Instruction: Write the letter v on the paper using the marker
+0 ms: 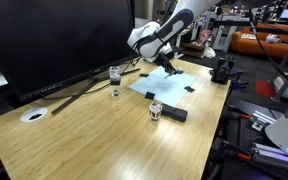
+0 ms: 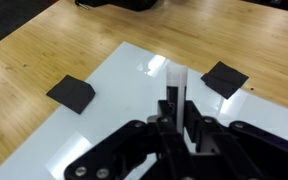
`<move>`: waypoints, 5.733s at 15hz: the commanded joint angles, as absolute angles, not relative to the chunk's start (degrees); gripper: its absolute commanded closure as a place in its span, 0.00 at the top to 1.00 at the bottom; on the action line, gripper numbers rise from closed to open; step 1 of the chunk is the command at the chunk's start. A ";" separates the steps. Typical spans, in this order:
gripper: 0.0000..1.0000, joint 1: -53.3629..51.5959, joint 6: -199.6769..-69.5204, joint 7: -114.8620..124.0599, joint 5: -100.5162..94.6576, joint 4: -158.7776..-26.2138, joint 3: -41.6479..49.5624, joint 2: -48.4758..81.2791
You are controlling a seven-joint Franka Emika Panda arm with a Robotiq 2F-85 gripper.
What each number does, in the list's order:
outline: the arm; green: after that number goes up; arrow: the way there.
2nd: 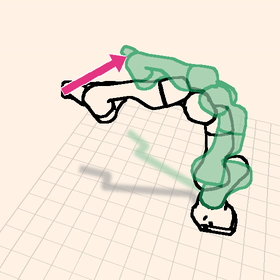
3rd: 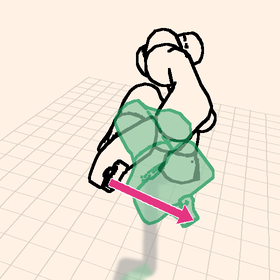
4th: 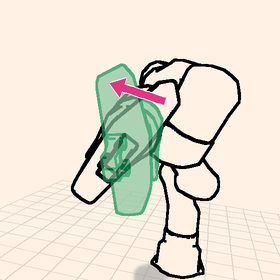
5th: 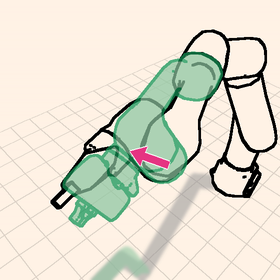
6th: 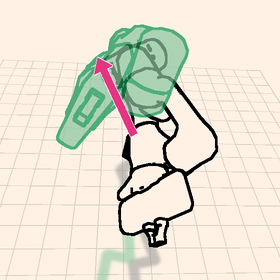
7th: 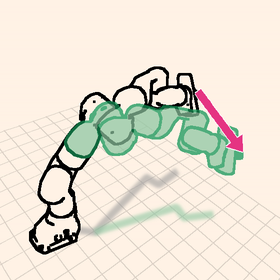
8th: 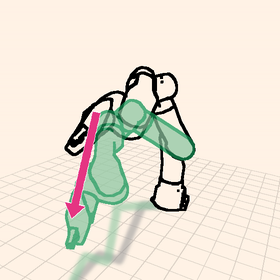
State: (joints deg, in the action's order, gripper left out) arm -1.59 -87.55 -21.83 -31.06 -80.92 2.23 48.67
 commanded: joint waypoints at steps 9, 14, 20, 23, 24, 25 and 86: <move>0.05 -2.75 -82.93 -22.07 -32.07 -77.58 2.38 51.33; 0.05 -4.78 -80.68 -21.96 -34.19 -72.99 2.50 55.22; 0.05 -6.24 -79.36 -22.57 -36.71 -68.13 2.46 58.94; 0.05 -6.41 -78.06 -22.84 -37.02 -66.63 2.36 59.87; 0.05 -6.44 -77.61 -23.07 -37.02 -66.19 2.33 60.21; 0.05 -6.50 -77.25 -23.18 -37.07 -65.84 2.35 60.51; 0.05 0.32 -94.45 -32.91 -30.53 -63.57 -2.36 57.03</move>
State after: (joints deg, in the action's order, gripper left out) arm -0.56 -85.83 -31.51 -30.64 -55.45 0.04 61.88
